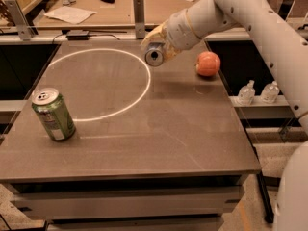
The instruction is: Knock redbull can over
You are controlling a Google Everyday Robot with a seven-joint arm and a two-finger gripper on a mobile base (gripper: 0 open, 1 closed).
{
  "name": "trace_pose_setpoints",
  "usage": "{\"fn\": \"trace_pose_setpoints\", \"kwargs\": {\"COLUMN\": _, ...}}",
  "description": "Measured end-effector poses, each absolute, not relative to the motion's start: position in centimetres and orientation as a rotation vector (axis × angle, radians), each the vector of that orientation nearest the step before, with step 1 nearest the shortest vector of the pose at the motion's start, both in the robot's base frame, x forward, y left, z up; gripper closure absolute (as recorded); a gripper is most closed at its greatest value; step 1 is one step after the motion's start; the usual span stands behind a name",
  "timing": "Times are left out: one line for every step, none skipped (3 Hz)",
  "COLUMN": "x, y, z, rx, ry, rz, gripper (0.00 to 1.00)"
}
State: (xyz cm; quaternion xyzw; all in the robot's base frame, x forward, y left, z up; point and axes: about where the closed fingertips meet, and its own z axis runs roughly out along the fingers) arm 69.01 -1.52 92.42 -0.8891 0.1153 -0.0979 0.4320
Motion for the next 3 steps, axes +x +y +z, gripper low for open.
{"fn": "trace_pose_setpoints", "kwargs": {"x": 68.4, "y": -4.1, "z": 90.7, "rx": -2.300, "ry": 0.227, "rz": -0.297, "gripper": 1.00}}
{"fn": "trace_pose_setpoints", "kwargs": {"x": 67.4, "y": -5.2, "z": 90.1, "rx": -2.357, "ry": 0.154, "rz": -0.361, "gripper": 1.00}}
{"fn": "trace_pose_setpoints", "kwargs": {"x": 66.8, "y": -5.3, "z": 88.7, "rx": -2.418, "ry": 0.091, "rz": -0.349, "gripper": 1.00}}
